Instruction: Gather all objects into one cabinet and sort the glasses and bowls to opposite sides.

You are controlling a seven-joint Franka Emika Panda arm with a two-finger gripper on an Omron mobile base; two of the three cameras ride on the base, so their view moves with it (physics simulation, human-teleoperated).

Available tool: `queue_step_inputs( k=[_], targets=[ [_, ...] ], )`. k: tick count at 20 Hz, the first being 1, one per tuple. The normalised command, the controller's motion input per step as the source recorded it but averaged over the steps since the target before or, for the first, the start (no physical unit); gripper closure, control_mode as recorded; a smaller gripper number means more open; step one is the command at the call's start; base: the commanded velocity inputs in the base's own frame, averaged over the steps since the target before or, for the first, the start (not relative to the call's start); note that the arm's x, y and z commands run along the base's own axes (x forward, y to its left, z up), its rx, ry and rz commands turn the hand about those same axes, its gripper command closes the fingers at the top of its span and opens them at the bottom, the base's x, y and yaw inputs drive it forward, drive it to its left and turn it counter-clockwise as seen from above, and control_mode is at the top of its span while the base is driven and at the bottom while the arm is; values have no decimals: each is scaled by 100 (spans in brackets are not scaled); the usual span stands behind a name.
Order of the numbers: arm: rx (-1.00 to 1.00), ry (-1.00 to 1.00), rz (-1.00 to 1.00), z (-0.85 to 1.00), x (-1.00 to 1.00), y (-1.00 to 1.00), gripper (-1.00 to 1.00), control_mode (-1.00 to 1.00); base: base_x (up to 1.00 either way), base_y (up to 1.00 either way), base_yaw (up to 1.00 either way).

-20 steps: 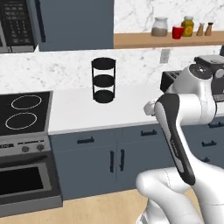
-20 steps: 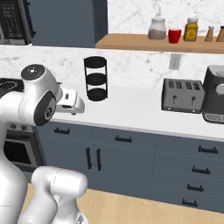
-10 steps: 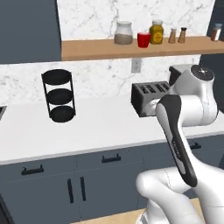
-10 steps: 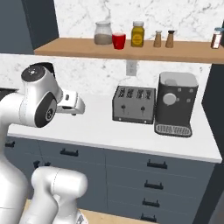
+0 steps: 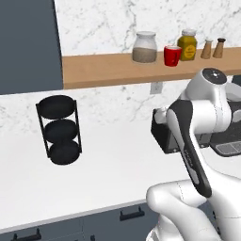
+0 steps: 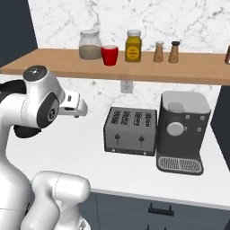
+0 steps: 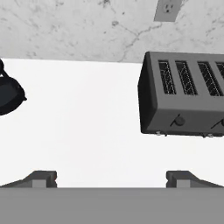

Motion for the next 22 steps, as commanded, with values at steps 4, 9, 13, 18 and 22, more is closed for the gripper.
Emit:
queue_step_inputs(
  k=[4,9,13,18,22],
  targets=[
    [0,0,0,0,0,0,-100,100,91,-69,4],
    [0,0,0,0,0,0,-100,100,44,-26,3],
    [0,0,0,0,0,0,-100,100,0,0,0],
    [0,0,0,0,0,0,-100,100,0,0,0],
    [0,0,0,0,0,-8,-100,-100,0,0,0]
  ],
)
